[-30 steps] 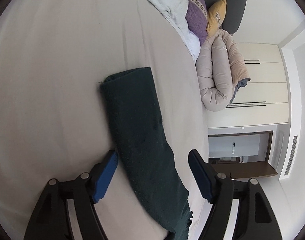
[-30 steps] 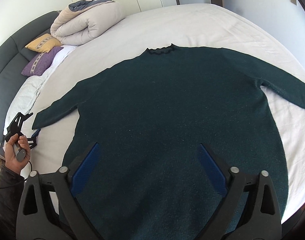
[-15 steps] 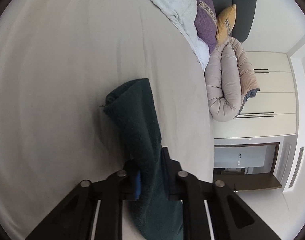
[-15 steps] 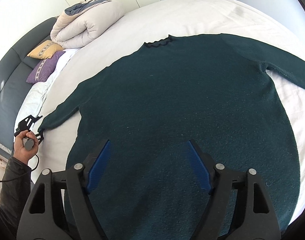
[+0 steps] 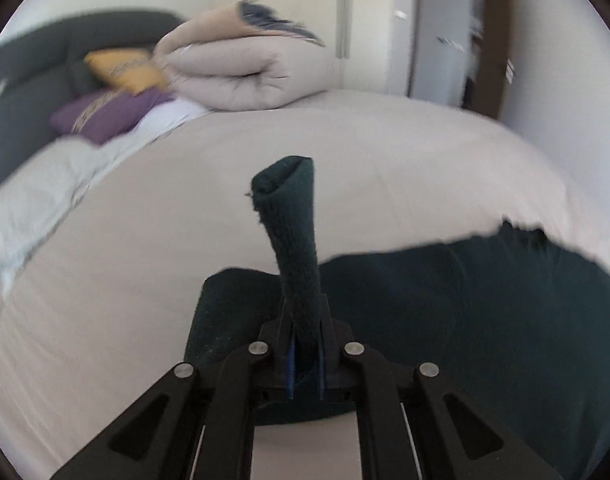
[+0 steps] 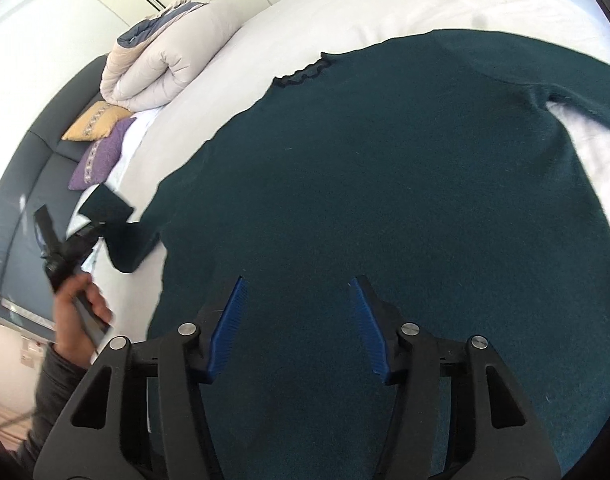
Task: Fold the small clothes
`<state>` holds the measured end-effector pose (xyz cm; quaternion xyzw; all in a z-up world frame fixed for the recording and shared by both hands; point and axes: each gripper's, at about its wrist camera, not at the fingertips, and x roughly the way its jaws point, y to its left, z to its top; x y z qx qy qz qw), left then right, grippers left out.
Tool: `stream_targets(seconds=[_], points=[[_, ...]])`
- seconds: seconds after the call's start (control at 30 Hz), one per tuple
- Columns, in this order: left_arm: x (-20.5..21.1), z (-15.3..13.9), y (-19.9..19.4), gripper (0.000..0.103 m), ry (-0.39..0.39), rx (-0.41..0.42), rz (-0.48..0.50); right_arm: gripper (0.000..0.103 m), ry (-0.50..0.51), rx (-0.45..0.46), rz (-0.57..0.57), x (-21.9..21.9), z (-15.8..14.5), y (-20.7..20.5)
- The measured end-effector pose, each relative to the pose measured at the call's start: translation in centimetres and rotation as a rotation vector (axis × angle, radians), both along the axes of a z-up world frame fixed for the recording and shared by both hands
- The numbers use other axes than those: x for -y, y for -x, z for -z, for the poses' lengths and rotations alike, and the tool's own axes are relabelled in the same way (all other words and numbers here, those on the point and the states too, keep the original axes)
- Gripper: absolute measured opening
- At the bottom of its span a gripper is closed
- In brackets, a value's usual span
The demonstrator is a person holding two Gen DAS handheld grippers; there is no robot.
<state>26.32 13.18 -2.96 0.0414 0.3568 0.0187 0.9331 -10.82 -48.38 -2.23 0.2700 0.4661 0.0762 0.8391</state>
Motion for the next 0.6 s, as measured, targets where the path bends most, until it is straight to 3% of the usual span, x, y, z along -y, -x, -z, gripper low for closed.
stream_targets(seconds=[0.1, 0.2, 0.43, 0.6], points=[[6.6, 2.6, 1.4, 0.007, -0.235, -0.004, 0.139, 0.053, -0.085, -0.021, -0.043, 0.1, 0.2, -2.6], [9.2, 4.5, 2.7, 0.007, -0.334, -0.001, 0.192, 0.053, -0.211, -0.052, -0.098, -0.2, 0.6, -6.4], [8.8, 4.9, 3.9, 0.007, -0.320, 0.034, 0.177, 0.053, -0.523, -0.156, -0.187, -4.3, 3.3, -16.8], [8.1, 4.7, 3.9, 0.008, -0.275, 0.053, 0.148, 0.053, -0.640, -0.245, -0.199, -9.8, 6.4, -23.0]])
